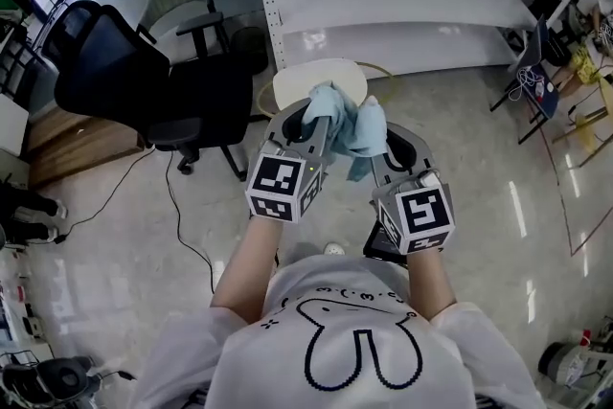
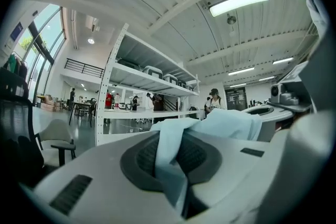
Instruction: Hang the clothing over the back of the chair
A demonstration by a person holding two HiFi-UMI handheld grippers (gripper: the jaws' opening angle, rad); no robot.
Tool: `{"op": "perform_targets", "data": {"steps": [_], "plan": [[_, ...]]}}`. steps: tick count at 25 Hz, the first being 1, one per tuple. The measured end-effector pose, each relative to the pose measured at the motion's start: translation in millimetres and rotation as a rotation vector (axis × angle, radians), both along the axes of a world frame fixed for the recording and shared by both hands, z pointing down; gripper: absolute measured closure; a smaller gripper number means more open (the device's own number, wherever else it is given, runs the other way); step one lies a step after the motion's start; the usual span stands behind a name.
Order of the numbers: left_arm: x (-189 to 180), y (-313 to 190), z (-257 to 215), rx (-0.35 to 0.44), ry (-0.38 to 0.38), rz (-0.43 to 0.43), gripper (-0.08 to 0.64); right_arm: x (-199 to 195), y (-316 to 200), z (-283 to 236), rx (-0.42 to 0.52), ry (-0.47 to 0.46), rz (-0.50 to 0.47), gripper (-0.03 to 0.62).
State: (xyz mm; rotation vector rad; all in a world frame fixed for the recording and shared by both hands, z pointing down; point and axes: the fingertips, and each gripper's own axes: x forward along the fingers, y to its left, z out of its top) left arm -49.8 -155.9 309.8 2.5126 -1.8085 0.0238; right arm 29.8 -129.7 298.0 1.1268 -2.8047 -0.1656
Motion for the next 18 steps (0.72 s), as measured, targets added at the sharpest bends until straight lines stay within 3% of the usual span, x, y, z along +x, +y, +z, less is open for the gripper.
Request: {"op": "perform_targets", "data": {"steps": [9, 18], "plan": [[-7.4, -73.9, 14.5, -0.041, -0.052, 0.049, 0.508, -1.8, -59.0, 16.3, -0.044, -0.002, 0.034, 0.561], [-15.4, -151.5, 27.1, -0.087, -0.047, 0.143, 0.508, -11.5, -132.1, 18.8, -0.071, 0.015, 0.114, 0.561]]}}
